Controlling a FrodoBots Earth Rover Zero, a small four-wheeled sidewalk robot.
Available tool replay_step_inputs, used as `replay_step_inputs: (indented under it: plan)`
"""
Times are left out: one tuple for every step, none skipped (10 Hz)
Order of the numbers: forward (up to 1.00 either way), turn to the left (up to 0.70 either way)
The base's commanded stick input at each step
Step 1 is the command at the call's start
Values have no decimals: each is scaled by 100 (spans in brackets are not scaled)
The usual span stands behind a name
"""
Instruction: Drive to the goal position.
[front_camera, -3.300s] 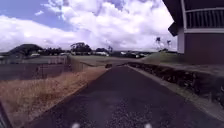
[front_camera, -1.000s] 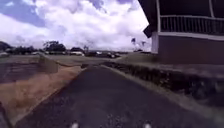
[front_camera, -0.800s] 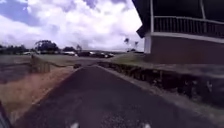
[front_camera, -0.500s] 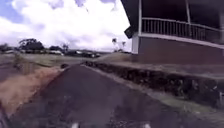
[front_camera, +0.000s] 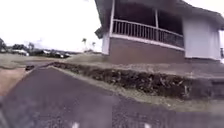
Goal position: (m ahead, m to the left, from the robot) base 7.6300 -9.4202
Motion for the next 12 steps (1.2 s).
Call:
replay_step_inputs:
  plan:
    - [0, -70]
    - [0, -70]
    - [0, -70]
    - [0, -70]
    - [0, -70]
    - [0, -70]
    - [0, -70]
    - [0, -70]
    - [0, -70]
    - [0, -70]
    - [0, -70]
    - [0, -70]
